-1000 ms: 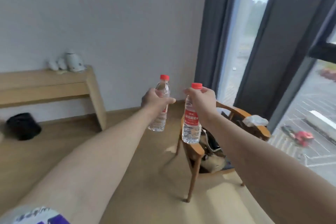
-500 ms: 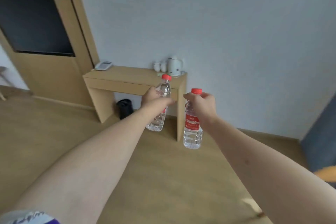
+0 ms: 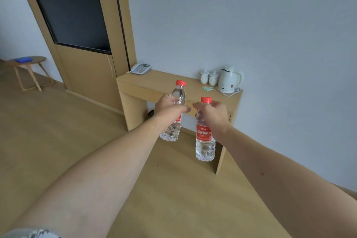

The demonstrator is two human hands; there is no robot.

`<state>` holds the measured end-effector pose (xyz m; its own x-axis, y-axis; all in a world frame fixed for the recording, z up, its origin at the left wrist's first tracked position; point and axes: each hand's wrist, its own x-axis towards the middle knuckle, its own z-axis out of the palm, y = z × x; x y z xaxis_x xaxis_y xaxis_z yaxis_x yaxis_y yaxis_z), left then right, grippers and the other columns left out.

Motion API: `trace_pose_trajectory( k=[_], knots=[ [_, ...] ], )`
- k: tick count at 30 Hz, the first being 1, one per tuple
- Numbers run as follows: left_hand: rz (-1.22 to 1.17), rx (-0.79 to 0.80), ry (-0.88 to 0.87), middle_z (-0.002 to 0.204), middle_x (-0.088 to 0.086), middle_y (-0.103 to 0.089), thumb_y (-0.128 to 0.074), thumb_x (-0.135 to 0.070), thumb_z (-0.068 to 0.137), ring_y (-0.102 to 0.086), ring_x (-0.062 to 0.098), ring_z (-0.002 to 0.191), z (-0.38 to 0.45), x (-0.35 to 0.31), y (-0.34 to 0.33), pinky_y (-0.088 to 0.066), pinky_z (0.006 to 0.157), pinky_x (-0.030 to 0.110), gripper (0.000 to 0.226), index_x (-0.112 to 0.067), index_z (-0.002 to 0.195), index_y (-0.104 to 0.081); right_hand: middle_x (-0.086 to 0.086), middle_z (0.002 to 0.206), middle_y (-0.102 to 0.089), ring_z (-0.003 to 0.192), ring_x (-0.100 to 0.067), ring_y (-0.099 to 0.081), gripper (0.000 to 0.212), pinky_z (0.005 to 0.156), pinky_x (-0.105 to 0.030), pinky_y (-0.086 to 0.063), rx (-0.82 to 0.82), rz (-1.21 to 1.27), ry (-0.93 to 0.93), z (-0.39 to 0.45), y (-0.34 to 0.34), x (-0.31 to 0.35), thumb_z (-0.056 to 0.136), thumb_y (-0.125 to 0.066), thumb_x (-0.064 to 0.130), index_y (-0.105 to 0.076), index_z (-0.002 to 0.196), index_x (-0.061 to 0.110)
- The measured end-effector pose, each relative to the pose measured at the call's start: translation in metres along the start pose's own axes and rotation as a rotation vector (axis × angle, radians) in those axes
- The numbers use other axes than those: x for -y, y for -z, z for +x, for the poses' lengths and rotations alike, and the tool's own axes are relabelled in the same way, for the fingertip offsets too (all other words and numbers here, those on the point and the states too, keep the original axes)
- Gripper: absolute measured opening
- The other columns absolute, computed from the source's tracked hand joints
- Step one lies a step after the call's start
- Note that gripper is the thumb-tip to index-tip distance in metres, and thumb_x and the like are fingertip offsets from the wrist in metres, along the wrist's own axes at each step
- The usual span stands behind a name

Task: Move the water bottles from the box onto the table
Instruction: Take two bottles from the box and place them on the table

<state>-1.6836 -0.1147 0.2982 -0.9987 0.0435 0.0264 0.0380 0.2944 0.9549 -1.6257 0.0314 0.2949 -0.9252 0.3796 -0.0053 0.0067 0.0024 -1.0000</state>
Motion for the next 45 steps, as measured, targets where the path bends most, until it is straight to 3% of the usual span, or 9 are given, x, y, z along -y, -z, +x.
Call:
trace_pose_trajectory(
  k=[6, 13, 18, 24, 31, 34, 36, 39, 45],
  knots=[
    [-0.007, 0.059, 0.007, 0.099, -0.004, -0.065, -0.088, -0.034, 0.058, -0.062, 0.011, 0.084, 0.141, -0.004, 0.025, -0.043, 0.061, 0.028, 0.051, -0.028, 0.094, -0.053, -0.005, 0.068, -0.067, 0.062, -0.023, -0.064, 0.035, 0.074, -0.044, -0.059, -0.009, -0.045, -0.011, 0.110, -0.074, 0.013, 0.060, -0.080, 0.033, -0.069, 0.084, 0.011],
    [0.024, 0.107, 0.014, 0.104, -0.004, -0.064, -0.088, -0.034, 0.059, -0.063, 0.014, 0.090, 0.276, -0.001, 0.019, -0.049, 0.069, 0.030, 0.057, -0.024, 0.104, -0.055, -0.002, 0.062, -0.063, 0.058, -0.020, -0.063, 0.025, 0.072, -0.042, -0.060, -0.068, -0.022, -0.040, 0.235, -0.108, 0.007, 0.070, -0.078, 0.029, -0.067, 0.082, 0.009],
    [0.066, 0.126, 0.032, 0.103, -0.008, -0.060, -0.089, -0.037, 0.060, -0.060, 0.008, 0.085, 0.373, 0.021, -0.013, -0.042, 0.060, 0.027, 0.054, -0.029, 0.096, -0.050, -0.003, 0.062, -0.063, 0.057, -0.018, -0.064, 0.026, 0.064, -0.036, -0.060, -0.076, -0.004, -0.037, 0.339, -0.111, -0.014, 0.073, -0.079, 0.028, -0.067, 0.084, 0.007],
    [0.097, 0.122, 0.052, 0.101, -0.010, -0.059, -0.090, -0.042, 0.061, -0.058, 0.006, 0.084, 0.499, 0.019, -0.060, -0.043, 0.059, 0.026, 0.059, -0.027, 0.101, -0.051, -0.001, 0.058, -0.062, 0.054, -0.019, -0.061, 0.025, 0.066, -0.038, -0.059, -0.093, 0.027, -0.059, 0.489, -0.113, -0.022, 0.069, -0.079, 0.029, -0.066, 0.079, 0.010],
    [-0.029, 0.129, 0.089, 0.108, -0.001, -0.065, -0.088, -0.058, 0.062, -0.068, 0.019, 0.095, 0.623, -0.001, -0.098, -0.064, 0.070, 0.043, 0.067, -0.019, 0.107, -0.057, -0.002, 0.056, -0.060, 0.052, -0.018, -0.059, 0.024, 0.056, -0.030, -0.055, -0.078, 0.010, -0.042, 0.624, -0.122, -0.010, 0.072, -0.078, 0.027, -0.066, 0.079, 0.008],
    [-0.020, 0.149, 0.113, 0.106, 0.001, -0.065, -0.075, -0.074, 0.068, -0.068, 0.020, 0.092, 0.674, 0.002, -0.114, -0.061, 0.064, 0.039, 0.072, -0.019, 0.108, -0.055, -0.002, 0.059, -0.062, 0.055, -0.018, -0.061, 0.031, 0.060, -0.032, -0.057, -0.090, -0.032, -0.053, 0.675, -0.127, -0.014, 0.076, -0.077, 0.030, -0.068, 0.085, 0.002],
    [0.002, 0.162, 0.124, 0.104, 0.001, -0.066, -0.066, -0.080, 0.071, -0.068, 0.019, 0.090, 0.699, 0.006, -0.122, -0.057, 0.066, 0.035, 0.073, -0.020, 0.111, -0.053, -0.003, 0.056, -0.059, 0.050, -0.017, -0.057, 0.032, 0.056, -0.028, -0.053, -0.079, -0.066, -0.055, 0.698, -0.128, -0.020, 0.080, -0.076, 0.034, -0.065, 0.078, 0.005],
    [-0.007, 0.214, 0.163, 0.106, 0.003, -0.065, -0.060, -0.074, 0.078, -0.068, 0.023, 0.093, 0.755, 0.022, -0.142, -0.058, 0.080, 0.042, 0.068, -0.021, 0.119, -0.050, 0.001, 0.050, -0.055, 0.044, -0.014, -0.052, 0.042, 0.057, -0.026, -0.049, -0.080, -0.139, -0.067, 0.748, -0.132, -0.038, 0.084, -0.074, 0.041, -0.051, 0.060, 0.014],
    [0.034, 0.433, 0.133, 0.120, -0.001, -0.062, -0.066, -0.054, 0.087, -0.063, 0.020, 0.105, 0.868, 0.049, -0.177, -0.051, 0.087, 0.040, 0.052, -0.024, 0.128, -0.052, 0.002, 0.055, -0.048, 0.055, -0.017, -0.049, 0.047, 0.064, -0.029, -0.045, -0.126, -0.326, -0.124, 0.839, -0.140, -0.075, 0.085, -0.075, 0.042, -0.042, 0.061, 0.018]
  ],
)
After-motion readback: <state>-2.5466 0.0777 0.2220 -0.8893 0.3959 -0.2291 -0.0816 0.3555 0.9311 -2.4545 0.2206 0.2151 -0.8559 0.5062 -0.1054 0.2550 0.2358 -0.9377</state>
